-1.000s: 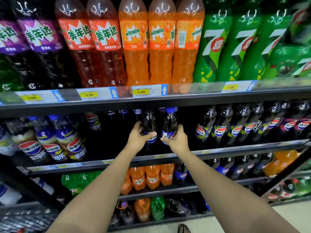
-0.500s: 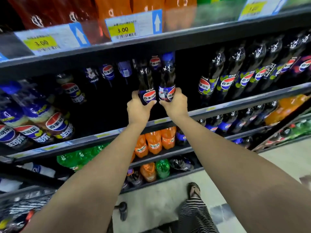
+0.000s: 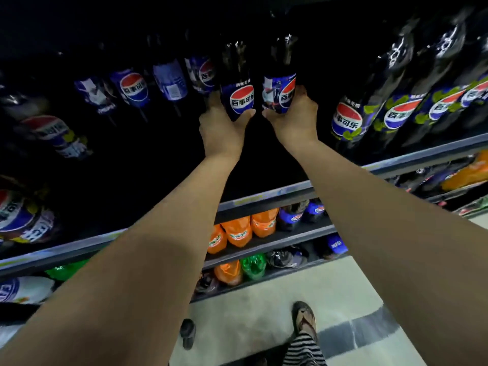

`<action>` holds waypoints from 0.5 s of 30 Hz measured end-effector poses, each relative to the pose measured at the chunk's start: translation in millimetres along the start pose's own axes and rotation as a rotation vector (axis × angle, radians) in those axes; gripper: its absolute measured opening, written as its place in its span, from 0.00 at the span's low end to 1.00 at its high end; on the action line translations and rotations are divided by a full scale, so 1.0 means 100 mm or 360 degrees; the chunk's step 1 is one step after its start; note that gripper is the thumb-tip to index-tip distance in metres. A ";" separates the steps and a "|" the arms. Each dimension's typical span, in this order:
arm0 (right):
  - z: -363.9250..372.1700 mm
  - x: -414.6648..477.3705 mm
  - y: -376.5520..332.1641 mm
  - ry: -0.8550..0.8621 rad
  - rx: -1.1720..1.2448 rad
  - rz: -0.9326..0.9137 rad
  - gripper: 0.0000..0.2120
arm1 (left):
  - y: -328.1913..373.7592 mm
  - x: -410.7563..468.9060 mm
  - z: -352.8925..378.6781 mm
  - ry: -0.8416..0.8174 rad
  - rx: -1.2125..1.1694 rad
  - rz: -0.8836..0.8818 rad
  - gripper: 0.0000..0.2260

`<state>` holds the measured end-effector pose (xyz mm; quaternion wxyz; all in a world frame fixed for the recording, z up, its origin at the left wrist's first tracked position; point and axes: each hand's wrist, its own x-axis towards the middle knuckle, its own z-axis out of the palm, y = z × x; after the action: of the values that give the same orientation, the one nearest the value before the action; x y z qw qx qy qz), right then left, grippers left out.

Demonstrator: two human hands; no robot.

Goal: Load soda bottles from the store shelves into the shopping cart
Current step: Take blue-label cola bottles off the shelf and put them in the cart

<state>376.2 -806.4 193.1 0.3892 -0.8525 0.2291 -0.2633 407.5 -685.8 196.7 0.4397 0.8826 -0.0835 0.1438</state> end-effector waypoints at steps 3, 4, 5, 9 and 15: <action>0.06 0.17 0.03 -0.0013 0.0030 -0.0031 0.24 | -0.02 0.15 0.09 -0.0006 -0.0001 -0.0011 0.29; 0.08 0.21 0.03 -0.0019 0.0046 -0.0022 0.24 | -0.03 0.19 0.11 -0.0015 -0.0005 -0.0022 0.29; 0.10 0.26 0.03 -0.0024 0.0061 -0.0009 0.24 | -0.03 0.22 0.13 -0.0020 -0.0009 -0.0032 0.28; 0.17 0.39 0.03 -0.0027 0.0054 0.0001 0.25 | -0.03 0.32 0.18 -0.0012 -0.0035 -0.0044 0.28; 0.19 0.44 0.02 -0.0017 0.0050 0.0042 0.25 | -0.08 0.33 0.23 0.0015 -0.0065 0.0017 0.29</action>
<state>421.2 -823.1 193.1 0.4073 -0.8446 0.2340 -0.2571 445.2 -699.6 188.3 0.4573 0.8723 -0.0892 0.1485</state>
